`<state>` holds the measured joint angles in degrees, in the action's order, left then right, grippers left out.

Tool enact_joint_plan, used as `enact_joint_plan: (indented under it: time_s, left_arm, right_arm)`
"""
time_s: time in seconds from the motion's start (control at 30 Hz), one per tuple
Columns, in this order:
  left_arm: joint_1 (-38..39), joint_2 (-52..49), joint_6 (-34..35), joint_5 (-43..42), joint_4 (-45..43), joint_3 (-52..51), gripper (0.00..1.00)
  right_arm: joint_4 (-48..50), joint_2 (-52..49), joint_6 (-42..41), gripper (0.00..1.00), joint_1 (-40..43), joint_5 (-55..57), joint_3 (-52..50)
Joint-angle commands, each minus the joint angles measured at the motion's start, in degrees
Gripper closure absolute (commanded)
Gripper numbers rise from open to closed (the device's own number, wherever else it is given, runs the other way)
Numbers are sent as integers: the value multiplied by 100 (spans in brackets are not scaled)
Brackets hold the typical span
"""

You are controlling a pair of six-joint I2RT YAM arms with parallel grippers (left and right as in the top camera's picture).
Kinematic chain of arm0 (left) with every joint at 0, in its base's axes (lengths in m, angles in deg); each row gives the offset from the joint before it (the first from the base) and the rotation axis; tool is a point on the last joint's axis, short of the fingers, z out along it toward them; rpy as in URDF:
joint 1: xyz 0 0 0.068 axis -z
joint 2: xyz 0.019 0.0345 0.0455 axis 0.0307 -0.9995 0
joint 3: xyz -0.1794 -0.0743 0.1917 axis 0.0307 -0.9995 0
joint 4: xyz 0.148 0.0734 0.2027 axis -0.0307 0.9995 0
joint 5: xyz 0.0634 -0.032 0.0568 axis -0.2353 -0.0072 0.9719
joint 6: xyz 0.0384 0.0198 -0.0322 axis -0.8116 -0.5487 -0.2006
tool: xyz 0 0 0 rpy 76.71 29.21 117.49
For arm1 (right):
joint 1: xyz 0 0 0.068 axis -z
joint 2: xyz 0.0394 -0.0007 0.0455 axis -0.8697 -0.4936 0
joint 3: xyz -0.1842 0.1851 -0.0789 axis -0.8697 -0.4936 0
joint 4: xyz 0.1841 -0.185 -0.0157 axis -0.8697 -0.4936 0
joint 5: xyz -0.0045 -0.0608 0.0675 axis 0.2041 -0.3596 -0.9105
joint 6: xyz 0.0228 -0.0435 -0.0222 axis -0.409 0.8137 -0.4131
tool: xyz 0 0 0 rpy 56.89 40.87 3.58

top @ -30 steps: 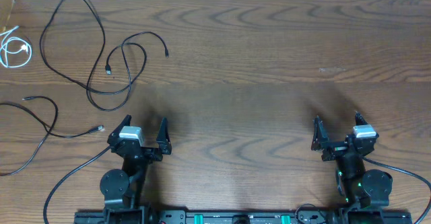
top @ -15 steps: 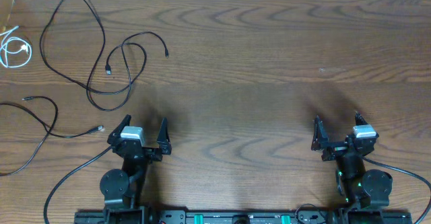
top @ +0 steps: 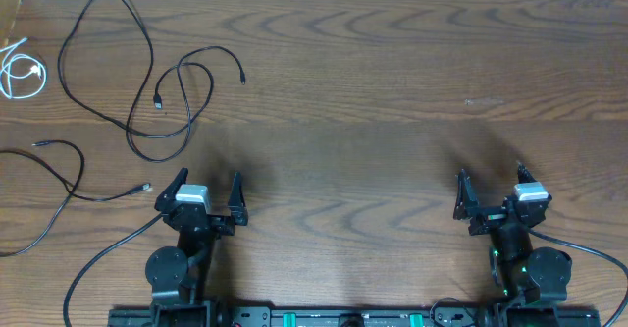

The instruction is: Untangle cables

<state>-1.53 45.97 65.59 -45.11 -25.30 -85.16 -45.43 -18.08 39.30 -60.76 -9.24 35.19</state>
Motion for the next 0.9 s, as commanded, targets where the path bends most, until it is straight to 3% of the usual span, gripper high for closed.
enact_joint_plan:
  time_s: [0.0,0.13,0.87]
  left_arm:
    - [-13,50,101,26,256,-90,5]
    - [-13,50,647,275,262,-90,5]
    - [-17,50,-59,199,247,-87,5]
  right_arm:
    - [-20,37,90,1,-46,24,-15]
    - [-20,37,90,1,-46,24,-15]
    - [-22,37,90,1,-46,24,-15]
